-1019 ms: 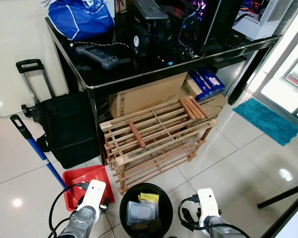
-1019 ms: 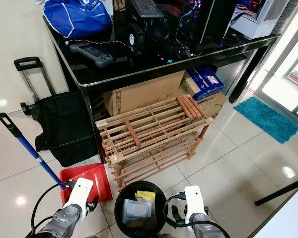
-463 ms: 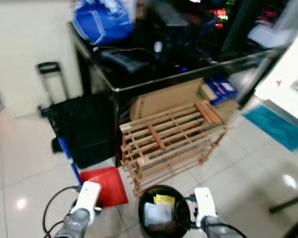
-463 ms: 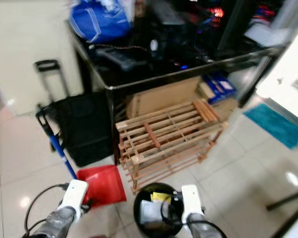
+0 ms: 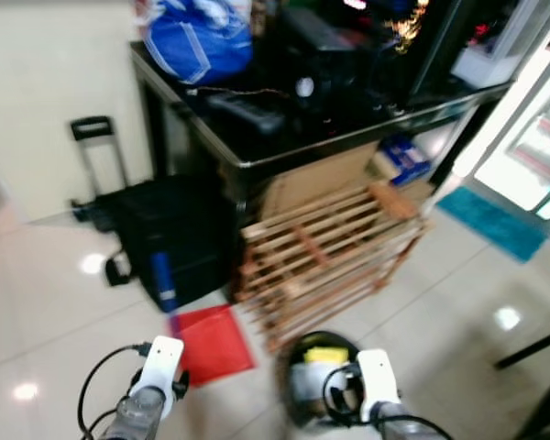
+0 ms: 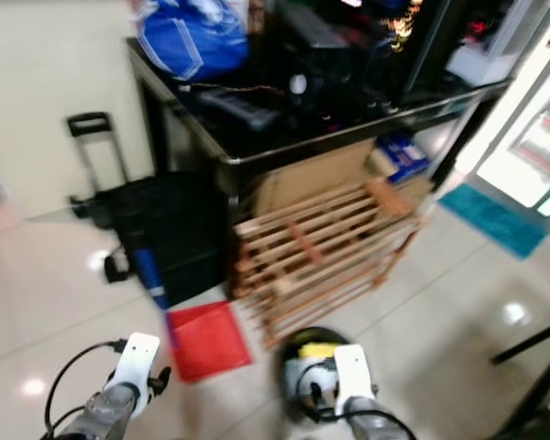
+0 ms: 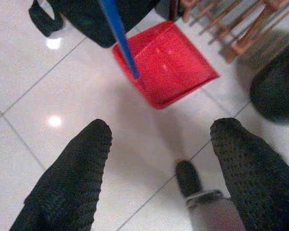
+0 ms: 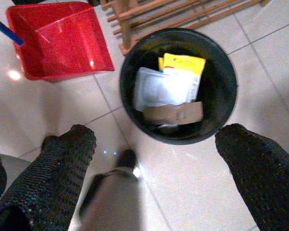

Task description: Picking trash to rubbish bin

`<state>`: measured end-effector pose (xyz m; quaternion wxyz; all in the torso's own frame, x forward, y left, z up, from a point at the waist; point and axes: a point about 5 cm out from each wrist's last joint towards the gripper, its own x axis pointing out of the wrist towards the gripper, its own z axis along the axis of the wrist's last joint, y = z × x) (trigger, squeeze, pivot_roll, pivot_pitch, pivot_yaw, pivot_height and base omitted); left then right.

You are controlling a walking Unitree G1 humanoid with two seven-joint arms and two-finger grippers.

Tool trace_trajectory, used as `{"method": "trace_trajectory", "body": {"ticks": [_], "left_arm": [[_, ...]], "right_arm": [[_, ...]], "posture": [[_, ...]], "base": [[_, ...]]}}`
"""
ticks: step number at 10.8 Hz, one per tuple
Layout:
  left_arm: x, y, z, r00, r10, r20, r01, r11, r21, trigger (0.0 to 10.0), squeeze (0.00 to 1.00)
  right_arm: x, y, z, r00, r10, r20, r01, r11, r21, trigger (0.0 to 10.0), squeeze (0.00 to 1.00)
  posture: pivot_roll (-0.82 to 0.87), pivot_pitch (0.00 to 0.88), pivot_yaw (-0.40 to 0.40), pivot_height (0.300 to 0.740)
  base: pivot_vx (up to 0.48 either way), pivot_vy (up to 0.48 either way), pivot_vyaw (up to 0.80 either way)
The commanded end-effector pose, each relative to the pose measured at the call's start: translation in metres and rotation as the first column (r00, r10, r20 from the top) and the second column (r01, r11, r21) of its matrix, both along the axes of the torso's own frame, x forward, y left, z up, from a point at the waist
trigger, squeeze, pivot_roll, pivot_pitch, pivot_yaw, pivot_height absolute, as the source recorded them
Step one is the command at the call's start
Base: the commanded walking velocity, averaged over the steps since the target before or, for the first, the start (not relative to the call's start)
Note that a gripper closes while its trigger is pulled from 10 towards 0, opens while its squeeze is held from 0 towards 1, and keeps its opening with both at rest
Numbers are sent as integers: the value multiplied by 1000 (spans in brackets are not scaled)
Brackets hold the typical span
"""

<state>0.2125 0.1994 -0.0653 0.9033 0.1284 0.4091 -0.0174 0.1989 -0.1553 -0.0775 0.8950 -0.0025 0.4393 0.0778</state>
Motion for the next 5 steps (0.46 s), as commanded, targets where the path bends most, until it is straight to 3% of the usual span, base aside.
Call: {"method": "trace_trajectory", "body": {"ticks": [1, 5], "left_arm": [[2, -10, 0, 1000, -24, 1, 24, 999, -21, 10000, 0], [3, -10, 0, 1000, -25, 2, 25, 999, -23, 10000, 0]], "right_arm": [[-5, -7, -2, 1000, -9, -16, 8, 1000, -15, 10000, 0], [-4, -5, -2, 1000, 10, -10, -10, 1000, -15, 10000, 0]], "posture": [[33, 68, -99, 740], [34, 69, -99, 740]], "base": [[0, 480, 0], [0, 480, 0]]}}
